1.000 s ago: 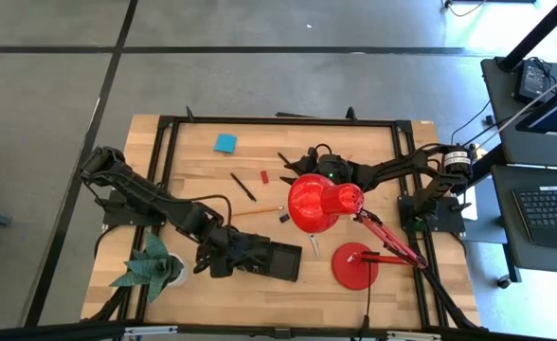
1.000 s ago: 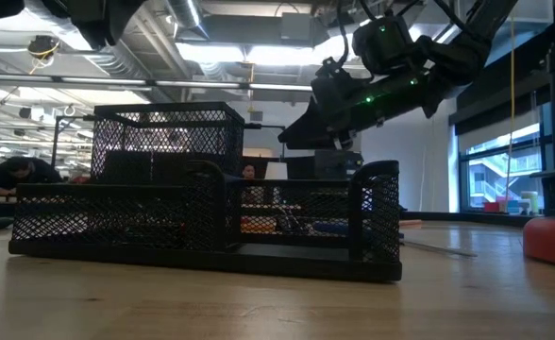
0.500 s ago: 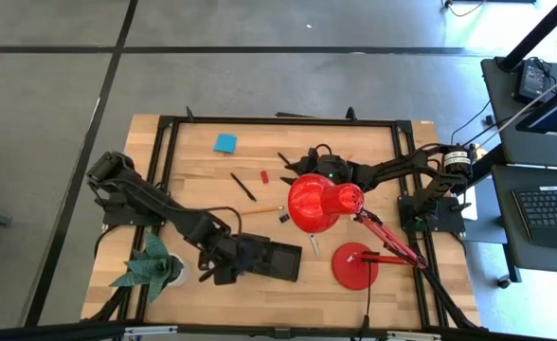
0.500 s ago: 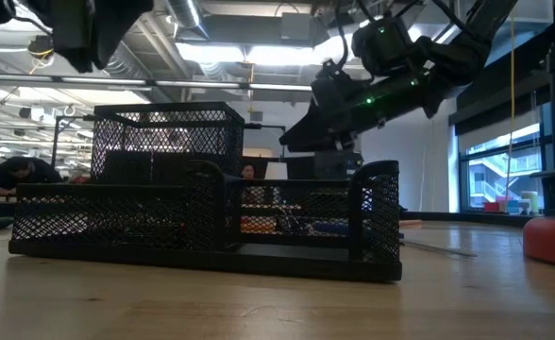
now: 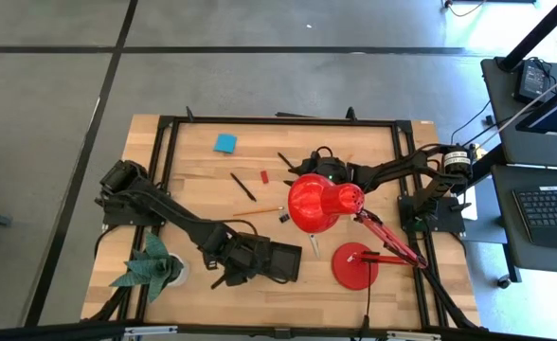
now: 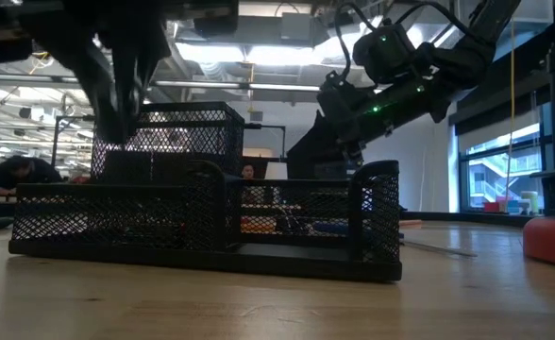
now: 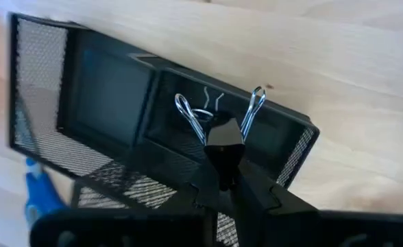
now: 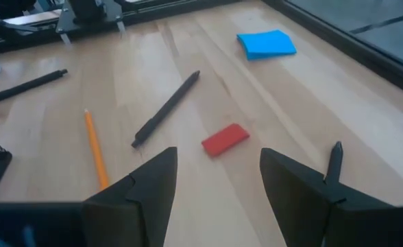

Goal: Pick and place office supplies into organizer
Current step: Put the top black clip binder into the desk organizer

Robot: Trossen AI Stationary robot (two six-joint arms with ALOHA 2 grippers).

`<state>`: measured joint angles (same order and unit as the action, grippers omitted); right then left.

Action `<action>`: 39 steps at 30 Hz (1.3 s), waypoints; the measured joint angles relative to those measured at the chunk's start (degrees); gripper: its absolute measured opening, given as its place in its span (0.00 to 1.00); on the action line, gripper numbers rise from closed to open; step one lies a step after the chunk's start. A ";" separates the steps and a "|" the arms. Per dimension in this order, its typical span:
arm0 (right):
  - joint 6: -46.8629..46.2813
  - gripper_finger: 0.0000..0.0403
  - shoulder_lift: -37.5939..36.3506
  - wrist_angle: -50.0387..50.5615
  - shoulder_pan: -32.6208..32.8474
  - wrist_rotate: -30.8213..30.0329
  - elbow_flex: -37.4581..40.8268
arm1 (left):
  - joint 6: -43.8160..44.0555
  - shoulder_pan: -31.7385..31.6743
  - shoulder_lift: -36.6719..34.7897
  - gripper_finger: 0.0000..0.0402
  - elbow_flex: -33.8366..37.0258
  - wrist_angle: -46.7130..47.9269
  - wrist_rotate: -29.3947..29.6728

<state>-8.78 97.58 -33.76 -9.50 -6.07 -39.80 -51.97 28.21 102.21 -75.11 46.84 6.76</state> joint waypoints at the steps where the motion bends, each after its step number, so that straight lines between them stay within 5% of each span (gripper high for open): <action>1: -0.06 0.53 0.00 0.07 0.00 0.00 0.01 | 0.32 0.00 0.21 0.04 0.00 0.38 0.00; 27: -0.17 0.53 0.00 1.08 2.54 0.01 0.01 | 3.65 -0.41 3.94 0.04 -0.04 2.21 -0.02; 39: -0.17 0.53 0.00 1.08 2.62 0.01 0.01 | 16.58 -1.18 4.21 0.04 0.16 6.13 3.38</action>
<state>-8.95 97.58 -32.69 -6.87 -6.06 -39.79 -35.39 27.03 106.42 -74.95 52.97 10.14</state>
